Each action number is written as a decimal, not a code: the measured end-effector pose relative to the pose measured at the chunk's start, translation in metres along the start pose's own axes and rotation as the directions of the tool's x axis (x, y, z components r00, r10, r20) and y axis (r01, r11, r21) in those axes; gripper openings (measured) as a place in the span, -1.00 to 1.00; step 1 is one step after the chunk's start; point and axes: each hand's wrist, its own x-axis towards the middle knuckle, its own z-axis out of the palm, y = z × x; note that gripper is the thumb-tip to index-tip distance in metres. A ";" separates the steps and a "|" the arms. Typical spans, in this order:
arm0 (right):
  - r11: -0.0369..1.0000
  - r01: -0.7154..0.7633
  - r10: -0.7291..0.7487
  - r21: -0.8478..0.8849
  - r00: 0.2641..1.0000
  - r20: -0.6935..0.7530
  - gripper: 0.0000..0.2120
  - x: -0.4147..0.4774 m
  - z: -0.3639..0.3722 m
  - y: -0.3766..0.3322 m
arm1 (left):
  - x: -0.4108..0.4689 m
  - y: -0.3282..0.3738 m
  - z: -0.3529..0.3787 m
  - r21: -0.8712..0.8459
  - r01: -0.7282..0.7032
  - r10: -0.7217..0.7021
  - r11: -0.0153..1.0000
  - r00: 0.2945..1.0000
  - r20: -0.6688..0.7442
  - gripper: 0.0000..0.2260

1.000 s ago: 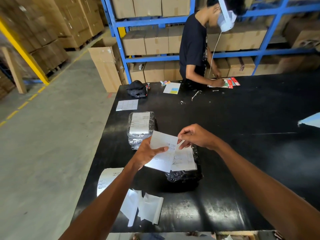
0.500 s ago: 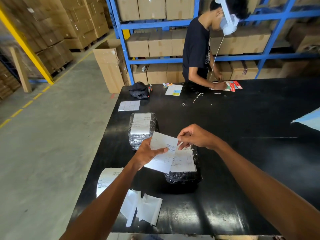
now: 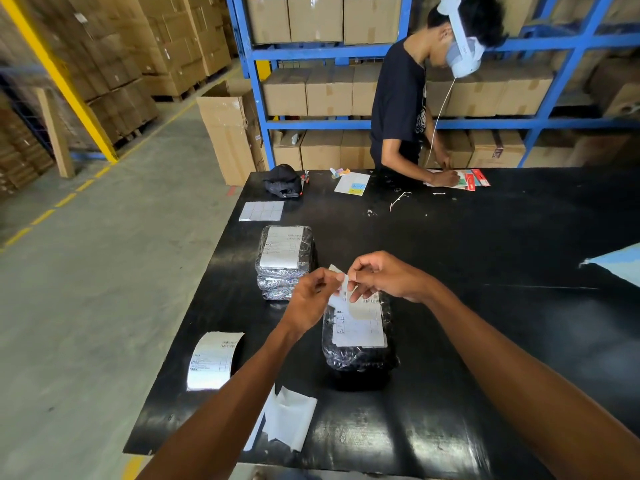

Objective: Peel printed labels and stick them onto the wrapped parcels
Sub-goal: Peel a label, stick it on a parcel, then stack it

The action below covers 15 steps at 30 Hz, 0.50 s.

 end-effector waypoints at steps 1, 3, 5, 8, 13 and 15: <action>1.000 0.012 -0.012 0.004 1.000 0.003 -0.76 0.000 0.001 -0.001 | -0.002 0.004 0.003 -0.035 0.006 -0.005 0.999 1.000 0.025 -0.72; 0.999 0.038 -0.038 0.006 0.999 0.001 -0.77 -0.002 0.002 -0.003 | -0.003 0.009 0.007 -0.089 -0.010 0.013 0.996 0.999 0.033 -0.70; 0.998 0.056 -0.056 0.005 0.998 -0.009 -0.80 -0.002 0.001 -0.004 | -0.004 0.013 0.008 -0.102 -0.037 0.040 0.994 0.999 0.030 -0.72; 0.997 0.070 -0.071 -0.028 0.997 -0.016 -0.85 -0.004 -0.003 -0.005 | -0.003 0.017 0.006 -0.099 -0.072 0.078 0.992 0.996 0.051 -0.76; 0.997 0.063 -0.068 -0.038 0.989 -0.132 -0.87 -0.004 -0.006 -0.002 | 0.001 0.018 0.009 -0.135 -0.005 0.004 0.991 1.000 -0.011 -0.82; 0.996 0.085 -0.085 -0.013 0.969 -0.234 -0.90 -0.004 -0.008 0.000 | 0.001 0.018 0.011 -0.186 0.050 -0.057 0.981 0.998 -0.035 -0.86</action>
